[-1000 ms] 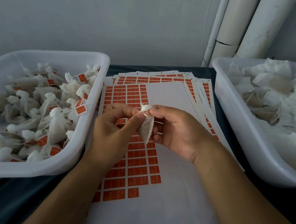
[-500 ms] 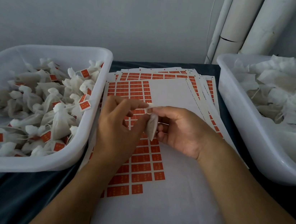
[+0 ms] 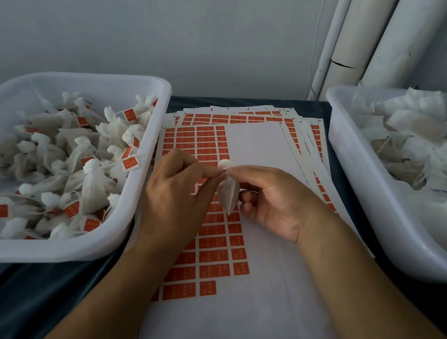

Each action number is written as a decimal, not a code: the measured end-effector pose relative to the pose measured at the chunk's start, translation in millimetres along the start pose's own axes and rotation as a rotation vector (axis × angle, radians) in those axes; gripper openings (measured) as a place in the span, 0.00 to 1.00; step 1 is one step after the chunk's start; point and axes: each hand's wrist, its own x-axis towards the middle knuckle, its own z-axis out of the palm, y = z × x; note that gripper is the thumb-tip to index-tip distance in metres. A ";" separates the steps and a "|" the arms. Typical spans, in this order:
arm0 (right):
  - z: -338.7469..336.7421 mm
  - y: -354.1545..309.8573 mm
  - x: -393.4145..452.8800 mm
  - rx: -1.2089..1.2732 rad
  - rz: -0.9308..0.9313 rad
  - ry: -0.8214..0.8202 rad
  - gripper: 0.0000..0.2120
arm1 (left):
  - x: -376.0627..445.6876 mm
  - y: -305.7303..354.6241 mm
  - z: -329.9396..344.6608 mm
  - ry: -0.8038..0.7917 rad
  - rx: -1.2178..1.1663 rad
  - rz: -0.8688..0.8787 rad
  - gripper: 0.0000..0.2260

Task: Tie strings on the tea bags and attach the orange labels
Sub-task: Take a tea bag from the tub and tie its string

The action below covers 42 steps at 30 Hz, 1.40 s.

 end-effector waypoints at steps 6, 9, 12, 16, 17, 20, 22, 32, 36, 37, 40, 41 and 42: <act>8.3 3.7 1.2 -0.606 -0.401 0.222 0.07 | 0.1 6.6 3.1 -0.170 0.006 -0.209 0.04; 8.2 6.0 3.2 -0.804 -0.508 0.239 0.06 | -0.6 8.4 3.3 -0.254 -0.062 -0.309 0.06; 6.3 8.3 4.4 -0.877 -0.551 0.221 0.06 | 2.3 13.0 0.8 -0.327 -0.272 -0.445 0.11; 5.4 8.5 4.8 -0.834 -0.535 0.150 0.07 | 4.9 11.9 -2.8 -0.368 -0.548 -0.583 0.15; 5.2 8.2 4.3 -0.807 -0.536 0.124 0.07 | 4.7 9.5 -3.1 -0.381 -0.599 -0.619 0.16; 6.5 6.5 2.6 -0.684 -0.552 0.045 0.06 | 3.9 5.7 -4.2 -0.367 -0.785 -0.758 0.18; 7.3 5.6 1.9 -0.620 -0.549 -0.001 0.08 | 4.8 6.2 -5.0 -0.339 -0.915 -0.856 0.17; 4.6 3.9 -3.1 -0.606 -0.514 -0.113 0.19 | 7.8 5.6 -4.0 -0.246 -1.376 -1.101 0.08; 6.5 4.6 -1.9 -0.637 -0.551 -0.057 0.16 | 8.2 8.1 -4.8 -0.237 -1.420 -1.084 0.09; 6.3 3.7 -2.2 -0.607 -0.554 -0.046 0.13 | 8.8 8.5 -5.2 -0.226 -1.438 -1.069 0.11; 3.1 -0.5 -4.1 -0.544 -0.590 -0.015 0.08 | 10.5 9.2 -5.4 -0.131 -1.514 -1.074 0.14; 1.7 -2.1 -4.9 -0.539 -0.604 -0.011 0.08 | 10.6 9.9 -5.2 -0.109 -1.531 -1.077 0.13; 0.6 -3.7 -5.7 -0.537 -0.613 -0.012 0.08 | 10.2 10.6 -4.9 -0.096 -1.539 -1.072 0.12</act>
